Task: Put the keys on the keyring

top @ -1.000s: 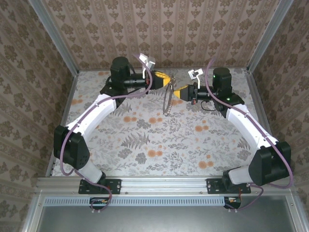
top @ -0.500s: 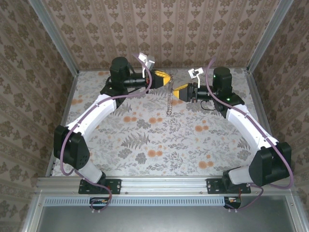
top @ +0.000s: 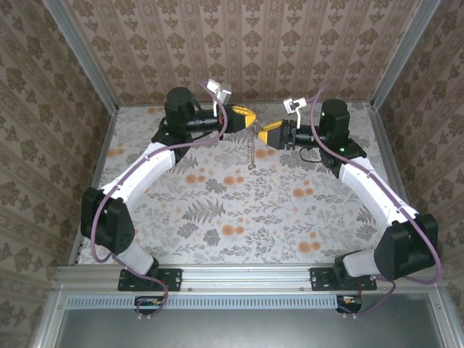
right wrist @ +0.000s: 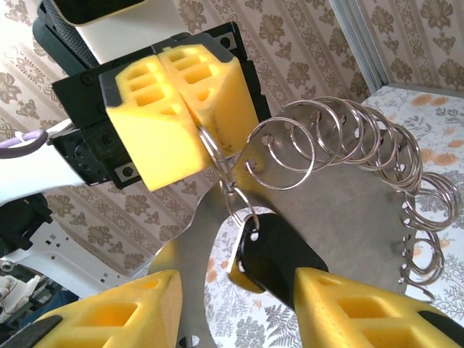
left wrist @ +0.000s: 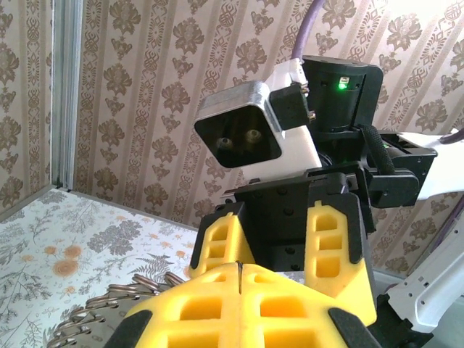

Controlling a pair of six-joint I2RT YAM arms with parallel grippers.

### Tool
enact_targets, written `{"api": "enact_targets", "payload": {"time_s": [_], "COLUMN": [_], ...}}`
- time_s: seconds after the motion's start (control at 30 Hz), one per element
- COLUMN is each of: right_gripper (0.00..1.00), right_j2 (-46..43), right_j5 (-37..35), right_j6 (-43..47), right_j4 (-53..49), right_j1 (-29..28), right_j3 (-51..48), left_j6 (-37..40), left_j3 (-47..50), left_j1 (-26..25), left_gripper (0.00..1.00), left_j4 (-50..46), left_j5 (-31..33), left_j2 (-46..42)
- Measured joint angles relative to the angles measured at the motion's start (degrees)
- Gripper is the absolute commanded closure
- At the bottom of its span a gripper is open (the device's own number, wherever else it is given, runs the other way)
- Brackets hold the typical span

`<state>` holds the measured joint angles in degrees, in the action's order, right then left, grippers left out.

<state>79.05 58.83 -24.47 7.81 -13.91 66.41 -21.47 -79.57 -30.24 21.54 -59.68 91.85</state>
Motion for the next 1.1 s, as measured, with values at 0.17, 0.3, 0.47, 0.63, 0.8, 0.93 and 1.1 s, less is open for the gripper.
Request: {"api": "enact_targets", "payload": {"time_s": [0.17,0.3,0.47,0.63,0.8,0.93,1.1], "right_gripper": [0.68,0.88,1.00,1.00,1.00,1.00,0.95], "right_j2": [2.95,3.43,3.43,3.41,3.41,3.41,3.43], "right_j5": [-0.59,-1.01,-1.25,-1.25,-1.38,-1.51,-1.75], "right_j6": [-1.51,-2.71,-3.02,-3.02,-2.99,-2.97,-2.89], "right_j4": [2.27,3.17,4.35,5.11,5.77,5.97,5.92], "right_j1": [-0.37,-0.68,-1.29,-1.64,-2.93,-3.85,-4.28], "right_j3": [0.42,0.42,0.33,-0.07,-0.22,-0.22,-0.15], "left_j6": [-0.72,-2.16,-4.94,-9.18,-12.00,-13.09,-13.77], "left_j3": [0.31,1.27,2.99,5.07,5.70,5.73,5.90], "left_j1": [-0.02,0.00,0.00,0.22,0.37,0.28,0.28], "left_gripper": [1.00,1.00,1.00,1.00,1.00,1.00,1.00], "left_j4": [1.07,3.23,7.15,12.55,15.21,15.74,16.70], "left_j5": [0.04,0.90,2.69,4.39,4.92,4.85,4.90], "left_j2": [0.00,0.00,0.00,0.00,0.02,0.15,0.35]}}
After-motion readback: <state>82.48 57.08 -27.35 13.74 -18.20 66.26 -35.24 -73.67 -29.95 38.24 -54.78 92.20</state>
